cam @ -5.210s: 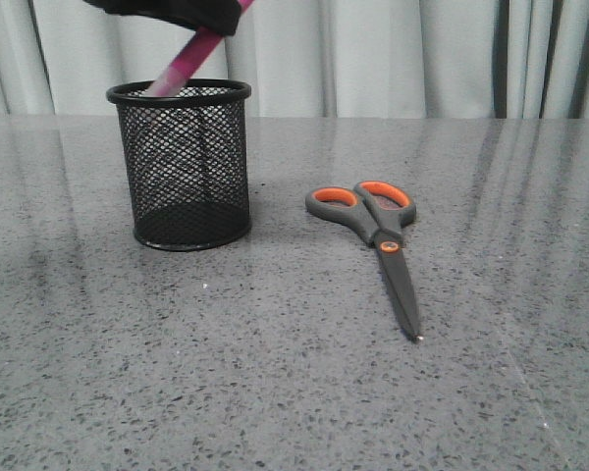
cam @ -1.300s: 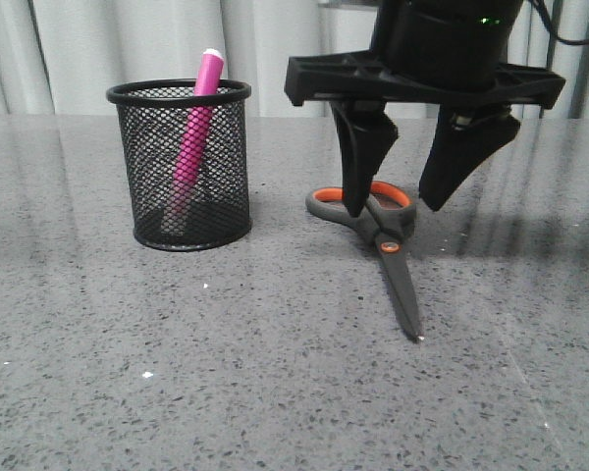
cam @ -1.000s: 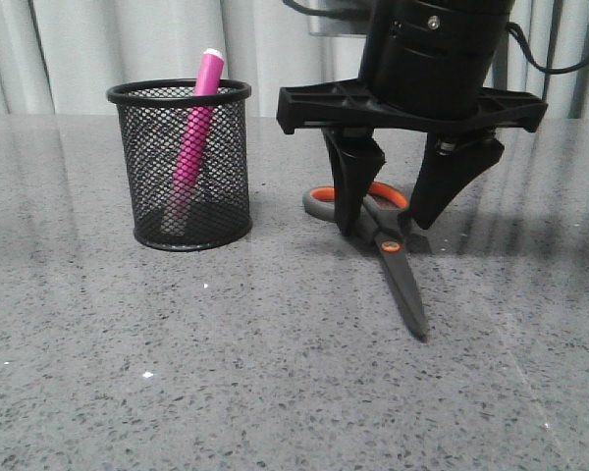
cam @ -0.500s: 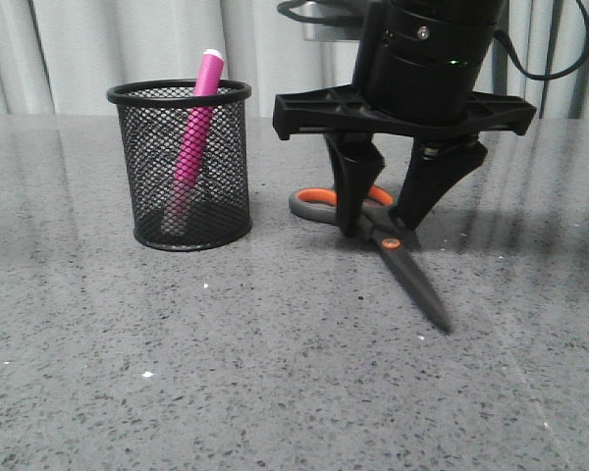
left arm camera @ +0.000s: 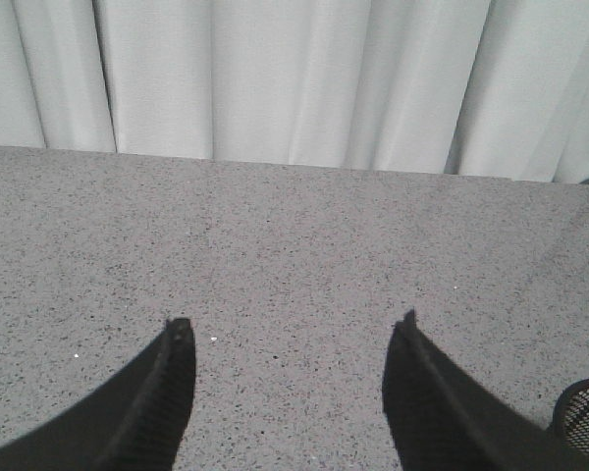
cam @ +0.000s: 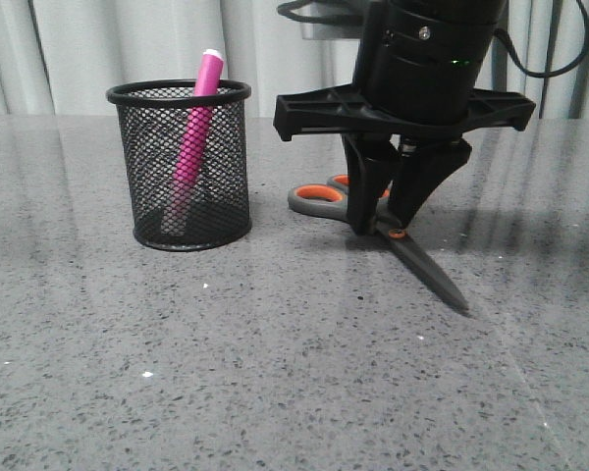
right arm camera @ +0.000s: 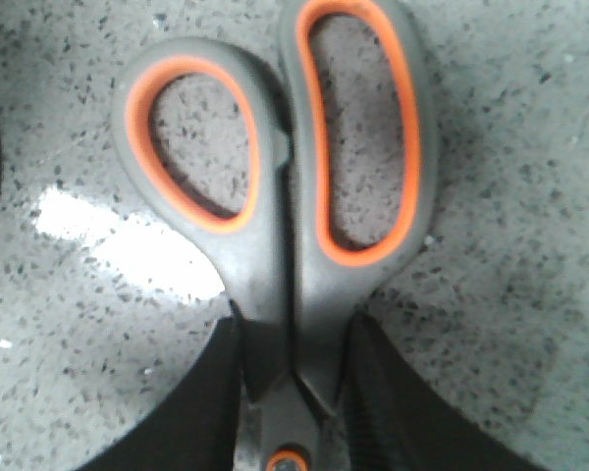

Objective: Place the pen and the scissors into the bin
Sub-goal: 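Lower the right gripper onto the scissors' handle pivot and close, then lift the scissors with the right gripper and carry them over the mesh cup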

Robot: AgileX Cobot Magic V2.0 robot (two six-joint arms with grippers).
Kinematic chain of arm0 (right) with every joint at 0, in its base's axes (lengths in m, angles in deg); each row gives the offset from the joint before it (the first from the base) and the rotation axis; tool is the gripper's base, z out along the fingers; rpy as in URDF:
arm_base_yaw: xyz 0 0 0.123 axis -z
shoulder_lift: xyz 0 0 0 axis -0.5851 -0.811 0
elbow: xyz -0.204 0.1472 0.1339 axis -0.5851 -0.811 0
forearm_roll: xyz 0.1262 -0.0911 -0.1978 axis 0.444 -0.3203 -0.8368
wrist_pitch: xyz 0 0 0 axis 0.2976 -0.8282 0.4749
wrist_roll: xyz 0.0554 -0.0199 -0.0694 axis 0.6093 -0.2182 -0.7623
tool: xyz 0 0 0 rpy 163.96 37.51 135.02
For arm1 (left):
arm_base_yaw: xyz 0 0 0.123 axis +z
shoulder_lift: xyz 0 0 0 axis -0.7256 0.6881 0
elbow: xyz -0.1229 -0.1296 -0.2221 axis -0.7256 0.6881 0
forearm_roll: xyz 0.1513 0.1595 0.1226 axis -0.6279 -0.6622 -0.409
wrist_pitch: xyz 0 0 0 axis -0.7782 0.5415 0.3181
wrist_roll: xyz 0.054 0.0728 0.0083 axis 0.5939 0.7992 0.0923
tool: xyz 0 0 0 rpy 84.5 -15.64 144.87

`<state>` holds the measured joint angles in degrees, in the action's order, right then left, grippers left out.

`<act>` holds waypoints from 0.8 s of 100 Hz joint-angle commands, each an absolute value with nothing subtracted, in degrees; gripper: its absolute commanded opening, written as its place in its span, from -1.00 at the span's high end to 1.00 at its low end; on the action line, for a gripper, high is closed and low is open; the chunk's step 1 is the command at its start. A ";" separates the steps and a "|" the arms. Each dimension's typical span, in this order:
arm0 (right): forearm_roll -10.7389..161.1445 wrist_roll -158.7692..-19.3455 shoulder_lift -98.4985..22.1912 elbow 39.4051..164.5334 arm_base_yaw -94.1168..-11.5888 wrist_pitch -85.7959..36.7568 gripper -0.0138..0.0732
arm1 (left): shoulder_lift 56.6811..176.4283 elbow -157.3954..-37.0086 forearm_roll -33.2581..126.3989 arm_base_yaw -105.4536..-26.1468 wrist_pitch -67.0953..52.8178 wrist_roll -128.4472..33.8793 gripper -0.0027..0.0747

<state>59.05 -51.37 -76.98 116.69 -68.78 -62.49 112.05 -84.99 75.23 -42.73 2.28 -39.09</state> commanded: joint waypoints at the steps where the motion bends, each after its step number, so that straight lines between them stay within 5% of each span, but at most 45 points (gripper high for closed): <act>1: 57.32 -51.85 -70.81 117.71 -68.99 -59.68 0.86 | 111.23 -86.62 76.93 -42.55 -0.20 -39.67 -0.06; 20: 57.05 -51.45 -59.63 113.71 -69.08 -50.64 0.86 | 111.23 -86.62 76.93 -42.55 -0.33 -39.67 -0.06; 46: 59.09 -51.45 -47.55 103.22 -69.34 -23.32 0.86 | 111.23 -86.62 76.93 -42.55 -0.33 -39.67 -0.06; 80: 55.49 -51.45 -54.15 98.51 -73.77 8.67 0.86 | 111.23 -86.62 76.93 -42.55 -0.44 -39.67 -0.06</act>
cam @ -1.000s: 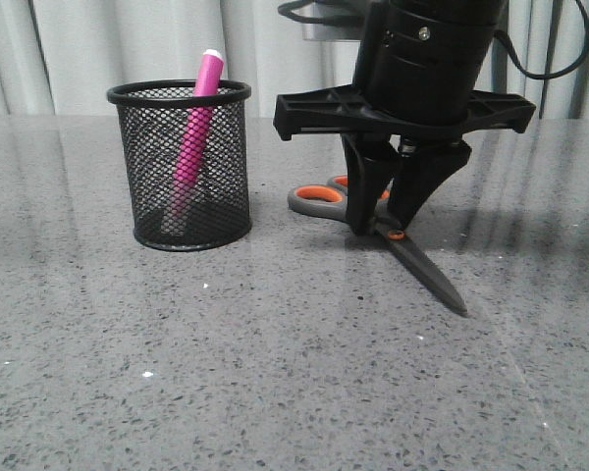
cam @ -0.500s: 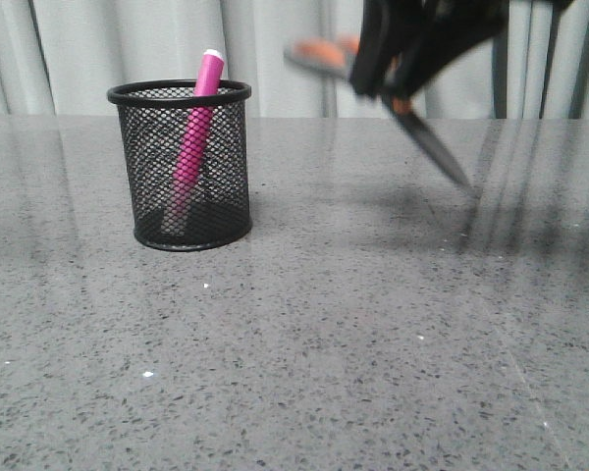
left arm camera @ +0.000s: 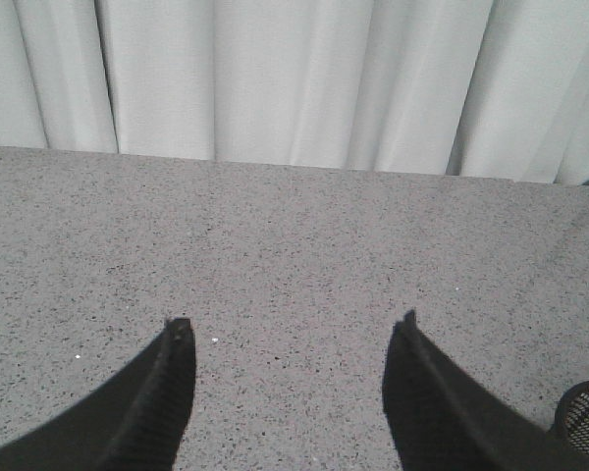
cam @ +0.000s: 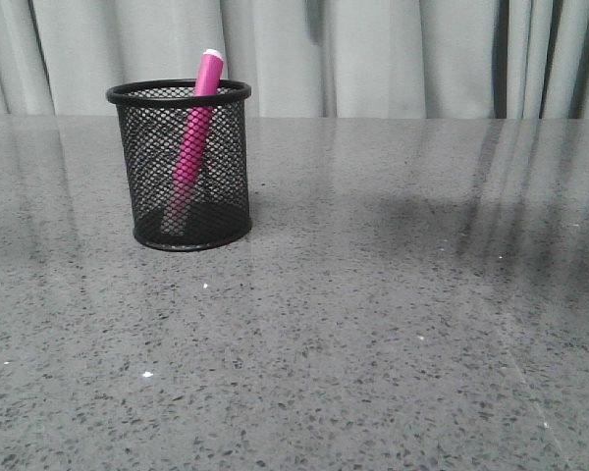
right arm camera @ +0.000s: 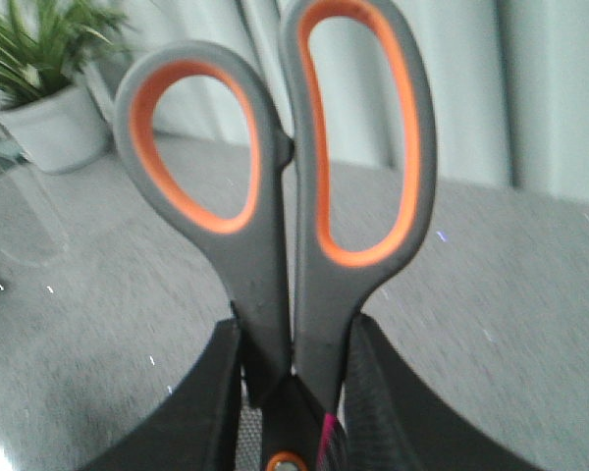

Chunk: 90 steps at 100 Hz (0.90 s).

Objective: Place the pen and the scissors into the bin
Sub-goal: 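Lift the scissors with the right gripper and carry them over the mesh cup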

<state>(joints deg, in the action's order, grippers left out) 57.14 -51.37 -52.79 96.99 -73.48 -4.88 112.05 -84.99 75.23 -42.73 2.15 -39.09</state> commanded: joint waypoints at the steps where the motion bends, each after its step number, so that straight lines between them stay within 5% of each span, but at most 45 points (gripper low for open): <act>1: 55.38 -51.45 -54.70 98.51 -73.77 9.31 0.86 | 111.23 -86.62 76.93 -42.55 -0.44 -39.67 -0.06; 44: 47.28 -51.45 -67.02 98.60 -73.77 31.54 0.86 | 111.23 -86.62 76.93 -42.55 -0.57 -39.67 -0.06; 90: 46.82 -53.95 -71.23 98.40 -73.77 29.82 0.86 | 111.23 -86.62 76.93 -42.55 -1.15 -39.48 -0.06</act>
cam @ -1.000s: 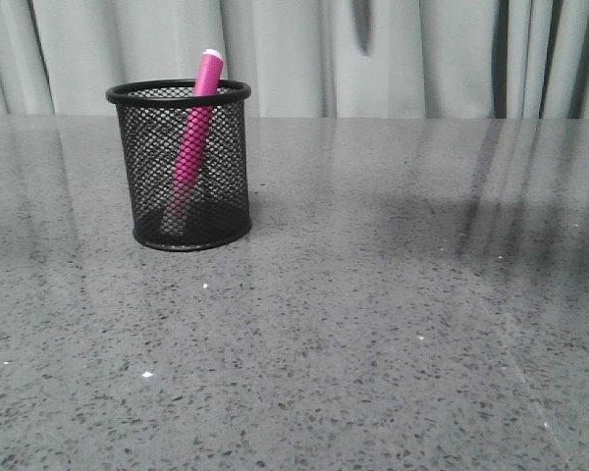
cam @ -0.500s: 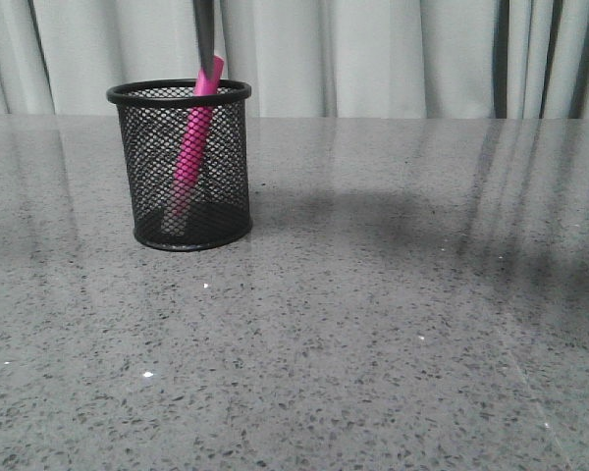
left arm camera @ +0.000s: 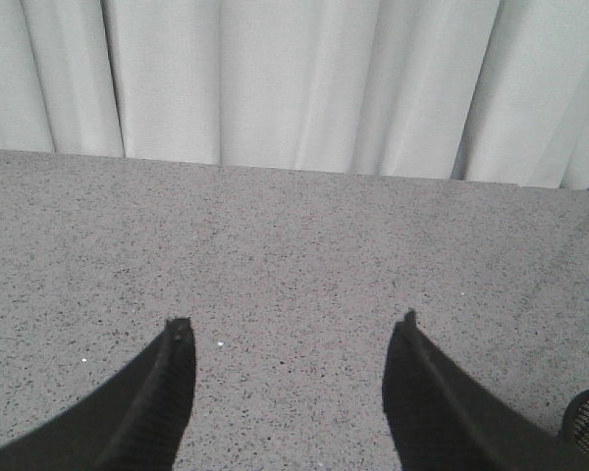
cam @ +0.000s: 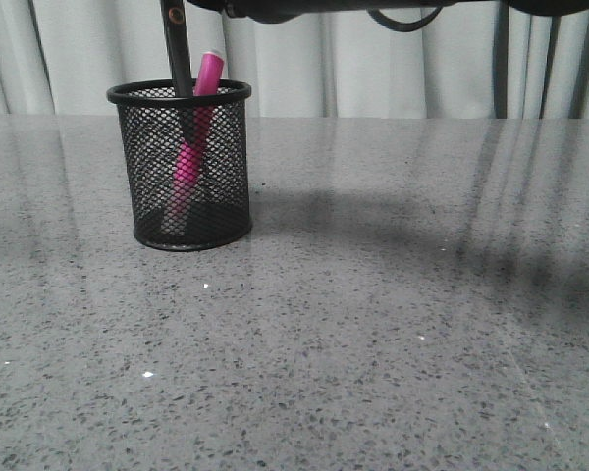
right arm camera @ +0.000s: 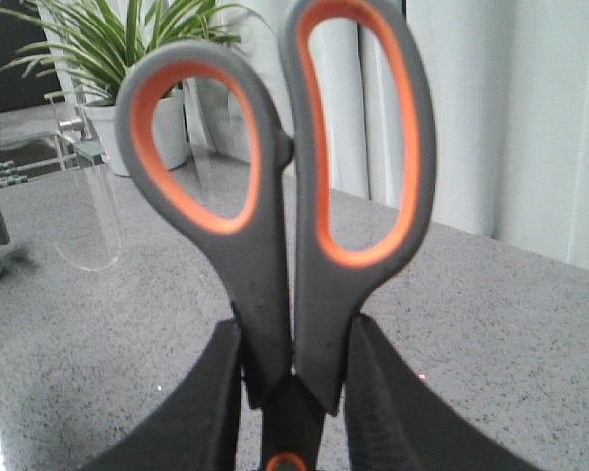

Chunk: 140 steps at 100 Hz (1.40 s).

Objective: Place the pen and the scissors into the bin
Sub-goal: 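Lift the scissors with the right gripper and carry them over the mesh cup, then lower the scissors blade-first into the cup and open the right gripper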

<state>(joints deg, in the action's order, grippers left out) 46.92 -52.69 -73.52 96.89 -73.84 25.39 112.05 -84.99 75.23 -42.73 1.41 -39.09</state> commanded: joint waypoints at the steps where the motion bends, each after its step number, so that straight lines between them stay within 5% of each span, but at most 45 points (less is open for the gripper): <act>1: 46.82 -53.95 -71.23 98.40 -73.77 29.91 0.86 | 111.23 -86.62 76.93 -42.55 -1.15 -39.48 -0.06; 140: 46.24 -53.95 -73.00 90.32 -73.51 35.55 0.86 | 111.23 -86.62 76.93 -42.55 -2.03 -39.34 -0.06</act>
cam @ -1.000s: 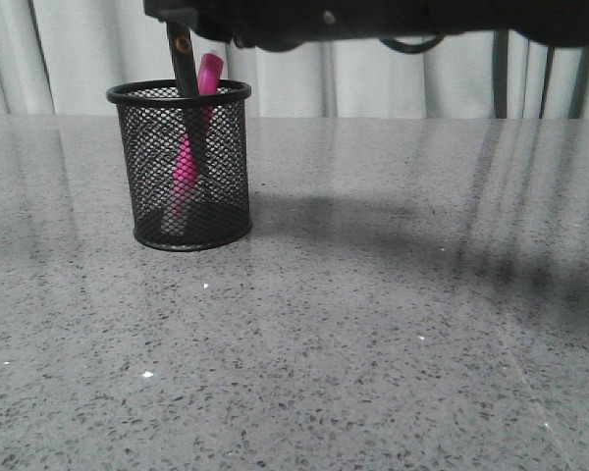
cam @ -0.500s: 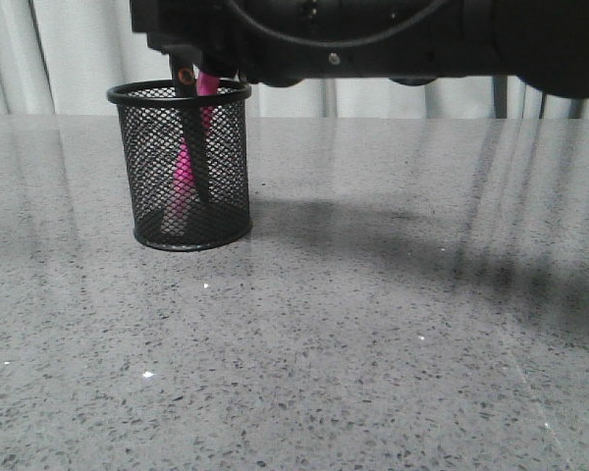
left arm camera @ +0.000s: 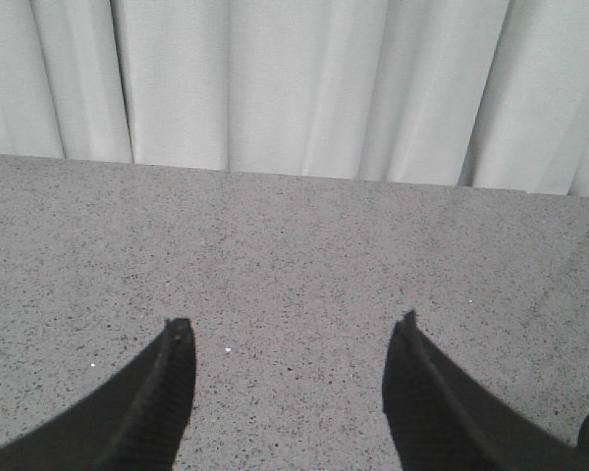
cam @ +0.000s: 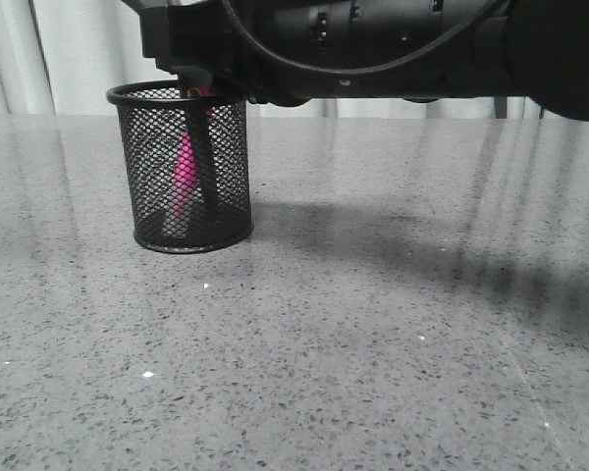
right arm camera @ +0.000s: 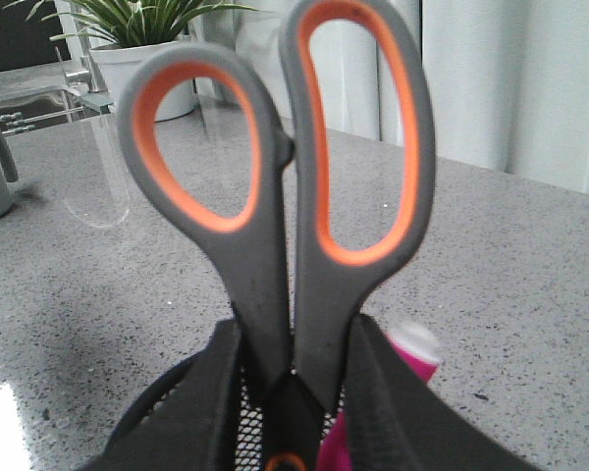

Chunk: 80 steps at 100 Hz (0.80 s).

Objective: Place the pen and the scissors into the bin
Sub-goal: 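Lower the scissors blade-first into the cup and open the right gripper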

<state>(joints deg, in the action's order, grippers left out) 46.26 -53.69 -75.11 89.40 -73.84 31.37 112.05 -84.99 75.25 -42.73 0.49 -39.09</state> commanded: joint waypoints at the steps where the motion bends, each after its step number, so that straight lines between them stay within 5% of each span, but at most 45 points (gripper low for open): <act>1: 46.24 -53.95 -73.00 90.32 -73.51 35.55 0.86 | 111.23 -86.62 76.93 -42.55 -2.03 -39.34 -0.06; 14: 46.24 -53.95 -73.00 90.32 -73.51 35.42 0.75 | 111.23 -86.62 76.93 -42.55 -2.03 -39.34 -0.06; 40: 46.24 -53.95 -73.00 90.32 -73.51 35.88 -0.04 | 111.23 -86.62 76.93 -42.55 -2.03 -39.34 -0.06; 80: 46.24 -53.95 -67.24 90.32 -69.60 41.31 -0.01 | 111.23 -86.62 76.93 -42.55 -1.75 -39.34 -0.06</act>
<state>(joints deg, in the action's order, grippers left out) 46.13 -53.69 -72.29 89.14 -71.36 35.57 112.05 -84.99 75.25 -42.73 0.49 -39.09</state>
